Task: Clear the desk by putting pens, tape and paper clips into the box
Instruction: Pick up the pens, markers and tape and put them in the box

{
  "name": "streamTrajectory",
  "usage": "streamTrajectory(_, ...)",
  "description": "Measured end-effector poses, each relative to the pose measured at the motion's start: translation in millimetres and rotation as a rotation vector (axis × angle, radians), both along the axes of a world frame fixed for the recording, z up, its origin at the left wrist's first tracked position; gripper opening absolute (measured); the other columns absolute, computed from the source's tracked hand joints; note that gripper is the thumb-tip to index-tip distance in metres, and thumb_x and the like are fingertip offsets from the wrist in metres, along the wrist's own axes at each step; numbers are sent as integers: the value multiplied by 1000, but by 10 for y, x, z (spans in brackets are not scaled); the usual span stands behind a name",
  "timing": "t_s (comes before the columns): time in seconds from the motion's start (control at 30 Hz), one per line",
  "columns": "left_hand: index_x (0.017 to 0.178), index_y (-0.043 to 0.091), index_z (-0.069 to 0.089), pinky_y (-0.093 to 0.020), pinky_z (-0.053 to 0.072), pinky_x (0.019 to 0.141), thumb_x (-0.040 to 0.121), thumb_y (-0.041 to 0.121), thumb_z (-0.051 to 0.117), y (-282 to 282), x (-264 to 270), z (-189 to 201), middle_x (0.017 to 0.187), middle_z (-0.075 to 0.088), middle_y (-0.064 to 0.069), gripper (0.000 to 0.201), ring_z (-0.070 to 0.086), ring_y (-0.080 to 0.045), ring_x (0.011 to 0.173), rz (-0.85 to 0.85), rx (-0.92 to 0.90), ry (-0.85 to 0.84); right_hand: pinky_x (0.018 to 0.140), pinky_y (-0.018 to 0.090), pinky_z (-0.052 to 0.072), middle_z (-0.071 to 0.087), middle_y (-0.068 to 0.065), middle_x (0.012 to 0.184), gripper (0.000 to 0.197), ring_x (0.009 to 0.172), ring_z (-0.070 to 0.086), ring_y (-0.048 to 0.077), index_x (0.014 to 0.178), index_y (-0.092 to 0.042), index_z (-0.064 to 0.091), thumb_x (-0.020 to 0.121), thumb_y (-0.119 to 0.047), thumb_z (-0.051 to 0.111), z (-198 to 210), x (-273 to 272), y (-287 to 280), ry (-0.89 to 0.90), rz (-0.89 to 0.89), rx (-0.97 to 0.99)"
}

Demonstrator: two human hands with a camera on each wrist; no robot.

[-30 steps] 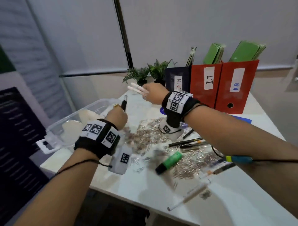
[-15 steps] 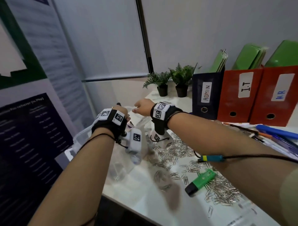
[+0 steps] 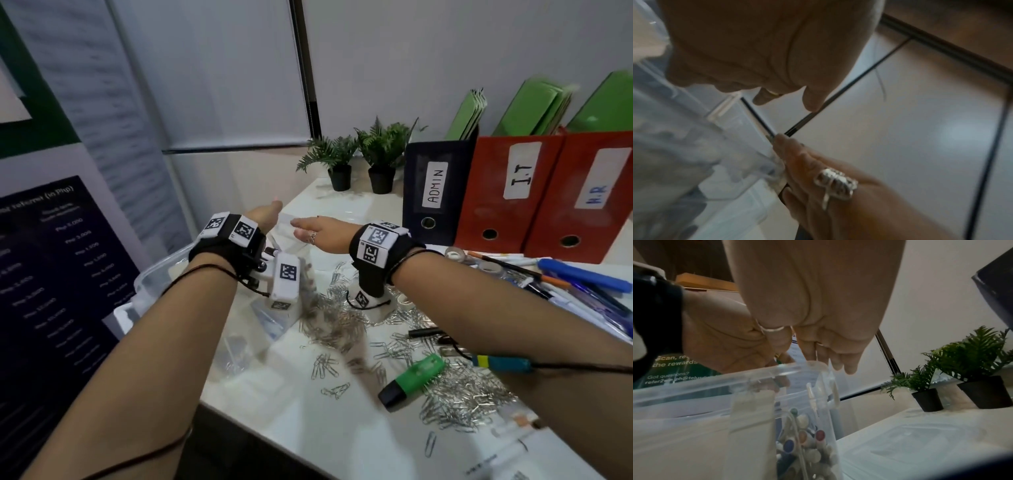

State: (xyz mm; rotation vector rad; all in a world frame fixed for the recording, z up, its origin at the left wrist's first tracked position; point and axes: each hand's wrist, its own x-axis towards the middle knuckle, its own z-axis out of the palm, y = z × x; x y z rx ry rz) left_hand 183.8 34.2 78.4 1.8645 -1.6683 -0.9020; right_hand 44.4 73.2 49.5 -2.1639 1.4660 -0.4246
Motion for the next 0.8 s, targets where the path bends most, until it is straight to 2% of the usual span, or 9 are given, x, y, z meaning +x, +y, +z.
streamTrajectory(0.1, 145, 10, 31, -40, 23, 116, 98, 49, 29, 204, -84, 32, 151, 30, -13, 61, 30, -29, 139, -51, -58, -225, 117, 29, 11, 16, 6, 157, 55, 146, 14, 19, 150, -11, 16, 102, -33, 31, 34, -103, 160, 28, -1, -28)
streamTrajectory(0.17, 146, 13, 29, -36, 20, 116, 100, 43, 29, 317, -131, -16, 153, 27, -8, 55, 26, -27, 141, -122, -131, -391, 116, 30, 13, 18, 6, 157, 54, 145, 16, 20, 150, -12, 17, 102, -32, 32, 23, -281, 315, 54, -35, -60)
streamTrajectory(0.23, 146, 9, 31, -31, 18, 113, 102, 27, 29, 442, -152, -84, 154, 24, -7, 47, 23, -25, 142, -157, -150, -479, 115, 30, 17, 23, 6, 155, 52, 144, 19, 20, 149, -14, 22, 101, -31, 34, 1, -491, 488, 93, -58, -59)
streamTrajectory(0.3, 142, 4, 36, -29, 24, 110, 101, 16, 31, 531, -141, -150, 151, 30, -13, 43, 29, -26, 139, -146, -129, -550, 112, 29, 21, 30, 5, 153, 48, 142, 25, 20, 146, -15, 31, 101, -29, 36, -41, -661, 645, 159, -74, -37)
streamTrajectory(0.4, 132, -3, 45, -37, 34, 107, 101, 17, 30, 522, -102, -203, 139, 44, -21, 39, 43, -34, 128, -105, -96, -515, 110, 29, 26, 40, 5, 146, 41, 137, 34, 20, 139, -15, 43, 100, -26, 40, -138, -751, 751, 166, -117, -58)
streamTrajectory(0.57, 138, 1, 41, -37, 28, 111, 102, 40, 17, 617, -35, -233, 144, 39, -21, 58, 38, -34, 133, -156, -117, -643, 101, 27, 33, 56, 7, 133, 33, 126, 46, 22, 127, -12, 57, 99, -19, 43, 22, -409, 491, 59, -119, -248)
streamTrajectory(0.7, 138, 12, 44, -45, 21, 114, 78, 80, 27, 586, 200, -389, 145, 40, -16, 92, 33, -35, 136, -73, -115, -799, 92, 24, 40, 64, 9, 122, 29, 114, 57, 23, 117, -8, 65, 96, -14, 46, 325, 106, 25, 70, -72, -323)
streamTrajectory(0.73, 135, 10, 47, -43, 27, 112, 71, 85, 33, 605, 238, -403, 143, 44, -15, 99, 38, -34, 133, -77, -73, -799, 91, 25, 42, 66, 10, 119, 28, 111, 59, 25, 114, -7, 67, 95, -15, 48, 387, 253, -85, 109, -70, -324)
streamTrajectory(0.8, 126, 7, 54, -37, 40, 101, 71, 80, 46, 620, 264, -423, 130, 55, -14, 92, 52, -30, 119, -139, -35, -805, 90, 29, 46, 68, 13, 114, 28, 107, 62, 29, 110, -5, 69, 93, -18, 50, 431, 543, -339, 200, -54, -298)
